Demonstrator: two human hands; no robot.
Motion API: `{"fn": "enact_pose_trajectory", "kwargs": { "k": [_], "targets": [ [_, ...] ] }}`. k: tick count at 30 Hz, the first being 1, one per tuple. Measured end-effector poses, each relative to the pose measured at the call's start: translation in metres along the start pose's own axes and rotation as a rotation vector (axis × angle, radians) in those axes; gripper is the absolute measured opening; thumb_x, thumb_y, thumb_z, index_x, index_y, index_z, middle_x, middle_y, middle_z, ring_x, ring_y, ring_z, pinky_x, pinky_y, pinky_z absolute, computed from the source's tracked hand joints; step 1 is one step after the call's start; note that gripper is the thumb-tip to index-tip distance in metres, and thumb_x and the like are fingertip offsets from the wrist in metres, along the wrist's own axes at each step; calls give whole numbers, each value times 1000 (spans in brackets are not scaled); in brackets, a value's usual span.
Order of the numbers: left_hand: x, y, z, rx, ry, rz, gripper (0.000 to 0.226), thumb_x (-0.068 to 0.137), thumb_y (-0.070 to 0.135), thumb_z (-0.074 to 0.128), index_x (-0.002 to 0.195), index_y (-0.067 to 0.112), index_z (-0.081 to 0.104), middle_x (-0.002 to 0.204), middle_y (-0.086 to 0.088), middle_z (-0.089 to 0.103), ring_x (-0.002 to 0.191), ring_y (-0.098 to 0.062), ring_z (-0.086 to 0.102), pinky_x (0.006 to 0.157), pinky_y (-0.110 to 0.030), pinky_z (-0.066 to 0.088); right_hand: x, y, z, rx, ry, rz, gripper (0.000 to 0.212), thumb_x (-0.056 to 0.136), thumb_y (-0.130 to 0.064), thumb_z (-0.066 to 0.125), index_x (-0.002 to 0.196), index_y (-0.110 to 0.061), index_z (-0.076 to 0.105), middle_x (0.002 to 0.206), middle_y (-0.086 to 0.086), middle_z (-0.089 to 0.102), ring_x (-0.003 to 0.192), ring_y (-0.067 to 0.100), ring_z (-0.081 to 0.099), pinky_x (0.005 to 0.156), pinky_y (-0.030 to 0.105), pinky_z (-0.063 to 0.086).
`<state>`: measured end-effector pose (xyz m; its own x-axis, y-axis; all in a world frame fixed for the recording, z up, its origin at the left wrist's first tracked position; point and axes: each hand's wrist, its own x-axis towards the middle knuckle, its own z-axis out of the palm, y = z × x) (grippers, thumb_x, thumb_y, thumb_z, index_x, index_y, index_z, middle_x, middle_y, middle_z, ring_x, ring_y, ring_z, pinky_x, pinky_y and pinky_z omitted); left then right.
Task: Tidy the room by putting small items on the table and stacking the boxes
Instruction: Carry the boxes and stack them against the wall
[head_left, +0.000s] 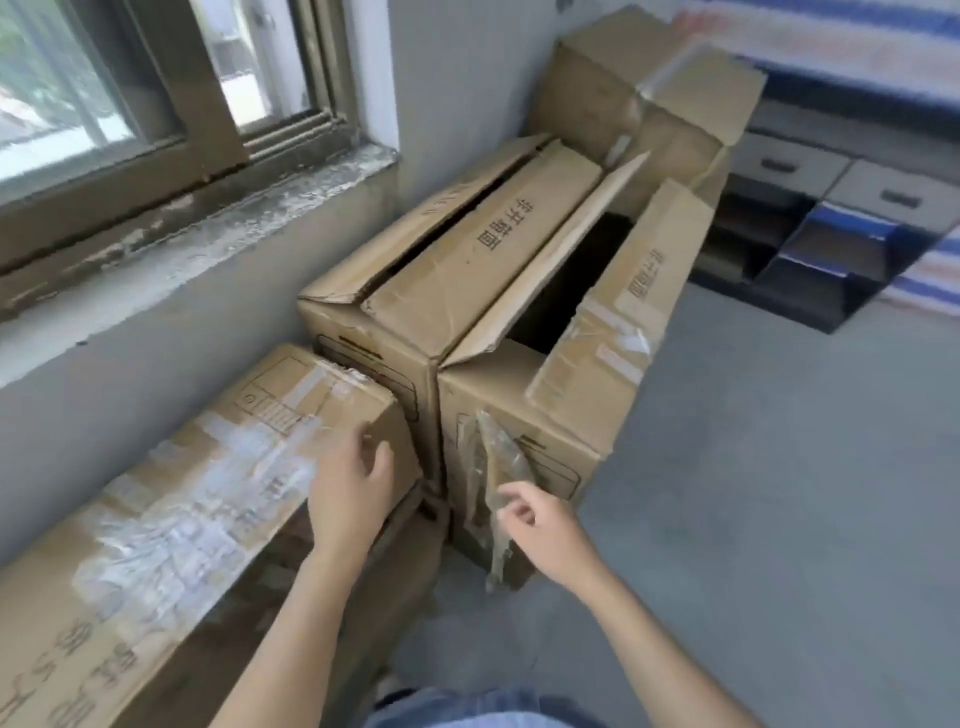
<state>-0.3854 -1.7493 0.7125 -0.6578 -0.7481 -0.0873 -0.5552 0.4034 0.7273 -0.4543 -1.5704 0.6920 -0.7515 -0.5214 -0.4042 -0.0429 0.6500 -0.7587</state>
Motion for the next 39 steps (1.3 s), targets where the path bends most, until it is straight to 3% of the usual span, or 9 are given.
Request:
{"fn": "enact_pose_trajectory", "kwargs": {
  "k": [5,8,10,13,16,21,26,32,39],
  "targets": [
    [-49,73,80,-35,-221,134,29,95,24,49,120,14,61,112,-4,67,108,-22,59,80,-28,41,-20,82,-66,149,151,143,11,91,-10,54,91,-20,59,87,8,60,74,16,56,78,25,46],
    [-77,106,133,-58,-349,174,27,94,20,52,116,10,64,109,-9,69,107,-25,60,86,-31,43,-37,140,-110,223,256,276,24,90,-7,56,74,-25,51,76,2,57,64,14,52,82,40,47],
    [-96,124,169,-37,-445,207,26,93,18,53,114,7,65,108,-11,69,108,-26,60,87,-30,42,-54,175,-138,259,374,367,6,89,-12,57,91,-18,57,87,6,60,76,18,54,76,32,44],
    [-123,157,224,24,-620,265,27,93,18,53,114,8,65,110,-10,68,109,-25,60,85,-28,41,-97,225,-173,248,591,509,39,89,-20,58,127,-10,51,120,12,55,106,22,55,83,25,39],
    [-139,186,271,65,-766,320,30,92,17,51,118,8,63,111,-11,68,106,-27,60,82,-29,41,-144,259,-185,237,749,619,52,90,-23,58,137,-9,42,135,14,42,128,24,42,99,25,33],
    [-209,229,352,253,-1094,484,35,90,24,49,118,7,61,115,-14,64,101,-30,59,80,-31,41,-229,314,-179,435,945,901,59,91,-28,56,142,-10,34,140,17,38,129,28,39,104,27,30],
    [-291,236,401,364,-1452,580,13,92,11,48,86,16,59,94,-8,64,89,-25,58,78,-27,43,-280,348,-158,655,1041,1129,60,91,-35,54,143,-14,32,141,14,36,130,29,36,105,36,34],
    [-330,302,471,318,-1495,614,17,94,11,44,84,13,59,92,-7,62,88,-26,57,75,-27,39,-300,396,-196,712,1127,1232,55,92,-35,52,140,-15,34,141,12,37,130,27,35,103,36,35],
    [-394,413,582,157,-1570,544,17,93,13,49,79,14,60,88,-8,63,87,-28,57,81,-32,40,-351,470,-310,659,1299,1337,50,92,-34,52,137,-13,40,137,12,40,126,26,40,98,33,38]
  ]
}}
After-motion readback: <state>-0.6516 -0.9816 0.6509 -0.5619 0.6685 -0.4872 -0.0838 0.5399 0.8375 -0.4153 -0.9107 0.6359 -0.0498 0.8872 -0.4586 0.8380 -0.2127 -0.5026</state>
